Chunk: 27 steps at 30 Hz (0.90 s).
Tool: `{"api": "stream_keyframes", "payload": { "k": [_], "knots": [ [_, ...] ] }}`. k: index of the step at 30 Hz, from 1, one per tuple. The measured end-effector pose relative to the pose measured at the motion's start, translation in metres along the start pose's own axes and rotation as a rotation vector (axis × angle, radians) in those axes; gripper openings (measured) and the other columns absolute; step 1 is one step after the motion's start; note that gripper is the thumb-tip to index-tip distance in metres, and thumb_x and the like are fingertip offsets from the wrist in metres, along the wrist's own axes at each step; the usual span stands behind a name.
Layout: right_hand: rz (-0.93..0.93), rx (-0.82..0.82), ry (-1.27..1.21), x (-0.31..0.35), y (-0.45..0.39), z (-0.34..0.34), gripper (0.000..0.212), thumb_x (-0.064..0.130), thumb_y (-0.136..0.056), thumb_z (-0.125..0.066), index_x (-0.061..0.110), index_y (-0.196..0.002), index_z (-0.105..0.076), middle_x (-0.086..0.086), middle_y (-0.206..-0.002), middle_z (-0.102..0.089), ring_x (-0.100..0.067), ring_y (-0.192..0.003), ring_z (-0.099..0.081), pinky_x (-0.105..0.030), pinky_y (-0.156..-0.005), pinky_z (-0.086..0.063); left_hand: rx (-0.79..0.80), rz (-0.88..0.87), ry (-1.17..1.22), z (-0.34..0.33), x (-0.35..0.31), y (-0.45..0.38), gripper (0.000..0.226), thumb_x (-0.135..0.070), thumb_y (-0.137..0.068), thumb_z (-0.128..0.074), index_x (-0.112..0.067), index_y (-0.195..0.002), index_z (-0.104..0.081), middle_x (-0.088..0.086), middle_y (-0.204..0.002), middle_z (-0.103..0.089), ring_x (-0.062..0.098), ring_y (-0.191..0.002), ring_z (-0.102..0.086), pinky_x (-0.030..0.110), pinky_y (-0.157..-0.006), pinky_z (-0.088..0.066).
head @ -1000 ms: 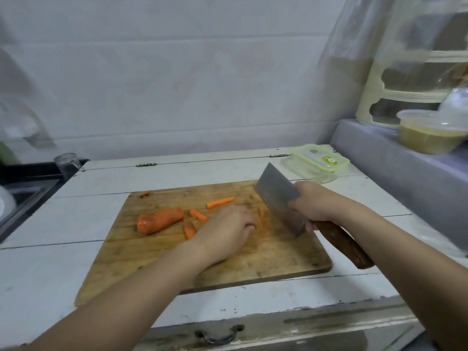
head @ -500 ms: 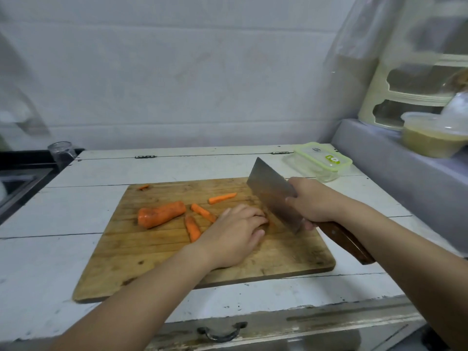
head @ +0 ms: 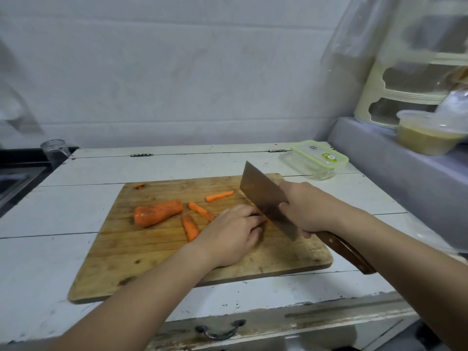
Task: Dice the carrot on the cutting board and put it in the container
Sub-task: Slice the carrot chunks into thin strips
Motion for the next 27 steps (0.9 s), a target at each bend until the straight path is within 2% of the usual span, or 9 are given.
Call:
{"api": "stream_keyframes", "payload": {
  "k": [8,11,15,18,20,23,25,27],
  "knots": [
    [-0.04,0.046,0.032,0.003,0.004,-0.004,0.013,0.011,-0.097,-0.047,0.021,-0.106,-0.047,-0.011,-0.089,-0.066,-0.023,-0.047,-0.069,-0.037,-0.055,-0.06,-0.018,-0.008,0.0,-0.001,0.001,0.0,0.04,-0.033,-0.105,-0.047,-0.023,-0.141,-0.061,-0.007,-0.139,-0.056,0.012,-0.131,-0.043,0.035,-0.111,-0.039],
    [-0.082,0.07,0.128,0.003,0.002,-0.009,0.024,0.004,-0.091,-0.057,0.016,-0.11,-0.048,-0.013,-0.089,-0.069,-0.025,-0.054,-0.071,-0.034,-0.054,-0.058,-0.017,-0.008,0.004,-0.001,0.0,0.0,0.039,-0.032,-0.103,-0.049,-0.023,-0.139,-0.062,-0.008,-0.138,-0.057,0.013,-0.13,-0.045,0.038,-0.111,-0.04],
    [-0.081,0.087,0.15,0.007,0.002,-0.009,0.015,0.006,-0.096,-0.048,0.016,-0.105,-0.044,-0.015,-0.086,-0.068,-0.025,-0.049,-0.07,-0.035,-0.048,-0.057,0.0,0.022,-0.002,0.0,0.0,-0.002,0.04,-0.034,-0.103,-0.048,-0.026,-0.14,-0.059,-0.009,-0.142,-0.054,0.015,-0.135,-0.043,0.039,-0.113,-0.036],
    [-0.05,0.088,0.132,0.013,0.002,-0.007,0.009,0.011,-0.1,-0.044,0.018,-0.098,-0.04,-0.01,-0.083,-0.063,-0.023,-0.044,-0.067,-0.03,-0.041,-0.05,0.01,0.022,-0.008,0.0,0.0,-0.003,0.04,-0.035,-0.102,-0.047,-0.027,-0.139,-0.059,-0.01,-0.141,-0.055,0.015,-0.134,-0.043,0.039,-0.112,-0.037],
    [-0.041,0.099,0.132,0.015,0.0,-0.006,0.006,0.013,-0.101,-0.044,0.017,-0.1,-0.04,-0.01,-0.083,-0.061,-0.021,-0.04,-0.065,-0.029,-0.041,-0.049,0.019,0.023,-0.008,0.0,0.001,-0.003,0.04,-0.036,-0.102,-0.047,-0.027,-0.139,-0.059,-0.009,-0.14,-0.055,0.016,-0.133,-0.044,0.04,-0.11,-0.038],
    [-0.049,0.094,0.209,0.019,-0.011,-0.009,0.017,0.007,-0.096,-0.056,0.01,-0.106,-0.043,-0.014,-0.084,-0.066,-0.021,-0.045,-0.061,-0.027,-0.037,-0.044,0.009,0.018,-0.015,-0.001,0.003,-0.003,0.04,-0.037,-0.101,-0.047,-0.026,-0.137,-0.061,-0.007,-0.136,-0.057,0.017,-0.13,-0.046,0.041,-0.108,-0.039],
    [-0.06,0.091,0.197,0.022,-0.021,-0.011,0.016,0.006,-0.095,-0.056,0.007,-0.105,-0.043,-0.015,-0.074,-0.067,-0.019,-0.043,-0.057,-0.024,-0.035,-0.038,0.009,0.022,-0.014,-0.001,0.002,-0.003,0.04,-0.037,-0.101,-0.047,-0.025,-0.136,-0.062,-0.006,-0.135,-0.057,0.017,-0.13,-0.046,0.042,-0.107,-0.039],
    [-0.061,0.103,0.095,0.022,-0.029,-0.01,0.006,0.006,-0.098,-0.047,0.004,-0.103,-0.048,-0.018,-0.067,-0.068,-0.018,-0.036,-0.057,-0.019,-0.036,-0.039,0.011,0.028,-0.014,-0.001,0.001,-0.003,0.04,-0.037,-0.1,-0.046,-0.025,-0.135,-0.062,-0.006,-0.135,-0.058,0.017,-0.129,-0.047,0.042,-0.107,-0.04]
  ]
}}
Point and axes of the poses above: each hand's wrist, its own y-axis away from the middle knuckle, its own z-axis out of the back of the hand, x = y × z, the point moved 5 cm from there along -y, towards the middle knuckle
